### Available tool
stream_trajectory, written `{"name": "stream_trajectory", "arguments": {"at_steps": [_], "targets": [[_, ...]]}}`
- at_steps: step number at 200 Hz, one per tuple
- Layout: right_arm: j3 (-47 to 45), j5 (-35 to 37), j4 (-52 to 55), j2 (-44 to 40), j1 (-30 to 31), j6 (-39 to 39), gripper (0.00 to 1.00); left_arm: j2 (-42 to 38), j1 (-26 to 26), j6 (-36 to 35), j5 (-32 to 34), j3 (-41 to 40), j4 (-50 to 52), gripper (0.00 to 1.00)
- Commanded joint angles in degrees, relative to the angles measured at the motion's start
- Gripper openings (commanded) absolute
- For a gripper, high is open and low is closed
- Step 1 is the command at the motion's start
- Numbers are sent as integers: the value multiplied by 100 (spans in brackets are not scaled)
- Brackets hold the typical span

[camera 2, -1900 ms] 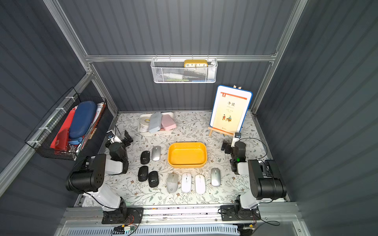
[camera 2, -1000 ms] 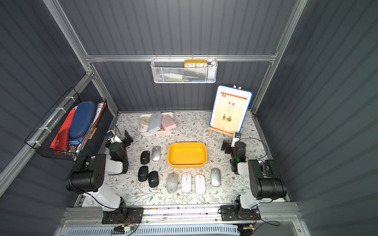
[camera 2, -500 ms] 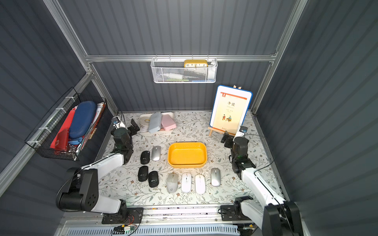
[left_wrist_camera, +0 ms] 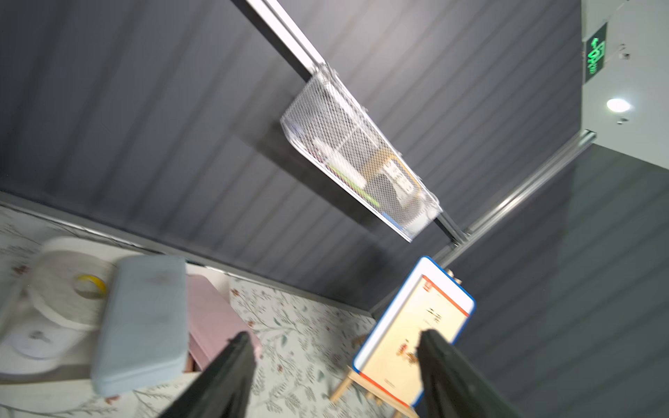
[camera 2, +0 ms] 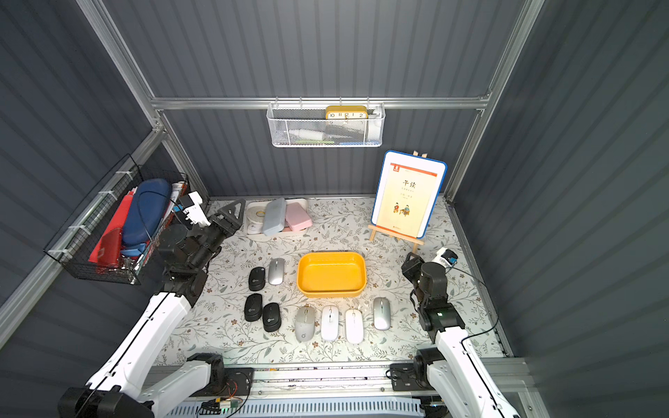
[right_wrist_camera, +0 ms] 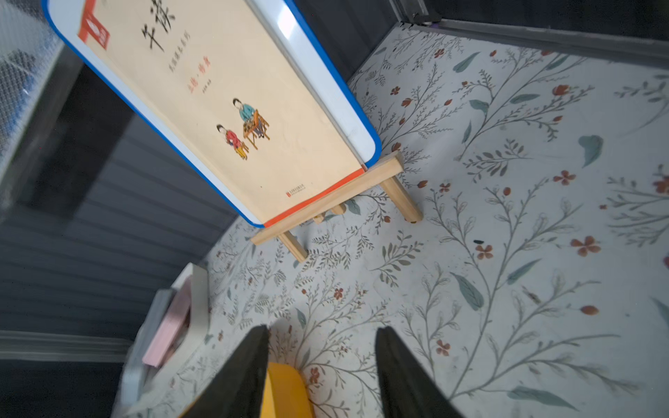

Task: Put the mouse in the storage box
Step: Pick up the mouse from the center of the board.

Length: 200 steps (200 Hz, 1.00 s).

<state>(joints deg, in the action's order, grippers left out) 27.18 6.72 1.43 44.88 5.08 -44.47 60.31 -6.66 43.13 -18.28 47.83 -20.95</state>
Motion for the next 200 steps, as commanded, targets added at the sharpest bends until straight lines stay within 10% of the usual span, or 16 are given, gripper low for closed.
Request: {"name": "stream_trajectory", "arguments": {"at_steps": [1, 18, 36, 87, 135, 200], "targets": [[712, -605, 1001, 466, 32, 227, 0, 312, 59, 570, -1006, 48, 35, 0], [1008, -421, 1435, 722, 114, 328, 0, 340, 59, 1013, -900, -227, -166, 0], [1329, -210, 1928, 844, 327, 769, 35, 15, 59, 1128, -255, -502, -37, 0], [3157, 564, 4734, 2132, 1667, 1727, 40, 504, -337, 427, -101, 558, 2321, 0], [2527, 258, 4855, 2020, 1776, 1058, 44, 1188, -2199, 144, 484, 582, 3336, 61], [1648, -865, 4454, 2312, 2055, 812, 55, 1737, -3425, 583, 111, 7, 2110, 75]]}}
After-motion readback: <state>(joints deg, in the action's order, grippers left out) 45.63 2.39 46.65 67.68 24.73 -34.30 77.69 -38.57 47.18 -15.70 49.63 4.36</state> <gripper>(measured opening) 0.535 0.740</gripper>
